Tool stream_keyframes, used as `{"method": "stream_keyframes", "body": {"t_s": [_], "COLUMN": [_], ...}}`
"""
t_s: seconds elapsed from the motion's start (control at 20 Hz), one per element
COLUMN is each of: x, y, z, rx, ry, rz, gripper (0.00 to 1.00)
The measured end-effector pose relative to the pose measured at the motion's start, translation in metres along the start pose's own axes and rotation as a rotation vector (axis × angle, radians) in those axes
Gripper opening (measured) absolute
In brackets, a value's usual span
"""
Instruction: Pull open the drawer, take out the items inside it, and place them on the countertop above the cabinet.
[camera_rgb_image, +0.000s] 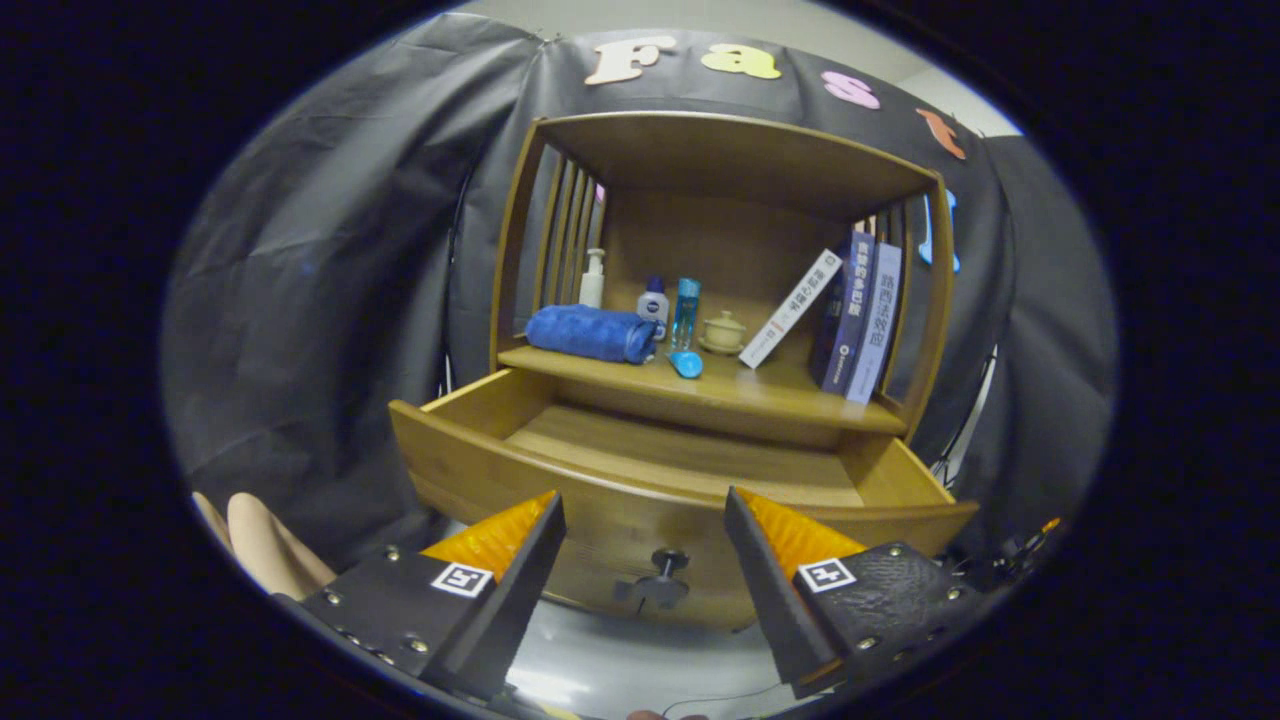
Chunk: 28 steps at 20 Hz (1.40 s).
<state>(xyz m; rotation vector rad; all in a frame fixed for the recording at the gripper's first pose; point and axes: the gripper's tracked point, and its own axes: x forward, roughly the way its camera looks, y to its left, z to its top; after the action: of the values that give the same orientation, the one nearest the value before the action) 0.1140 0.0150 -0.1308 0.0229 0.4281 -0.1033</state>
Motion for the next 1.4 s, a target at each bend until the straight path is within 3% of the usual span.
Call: {"method": "stream_keyframes", "body": {"t_s": [0.7,1.4], "x": [0.034,0.07], "y": [0.002,-0.013], "z": [-0.021,-0.007], "rx": [0.011,-0.05], "ry": [0.0,-0.061], "rz": [-0.057,-0.167], "gripper": [0.96,0.96]}}
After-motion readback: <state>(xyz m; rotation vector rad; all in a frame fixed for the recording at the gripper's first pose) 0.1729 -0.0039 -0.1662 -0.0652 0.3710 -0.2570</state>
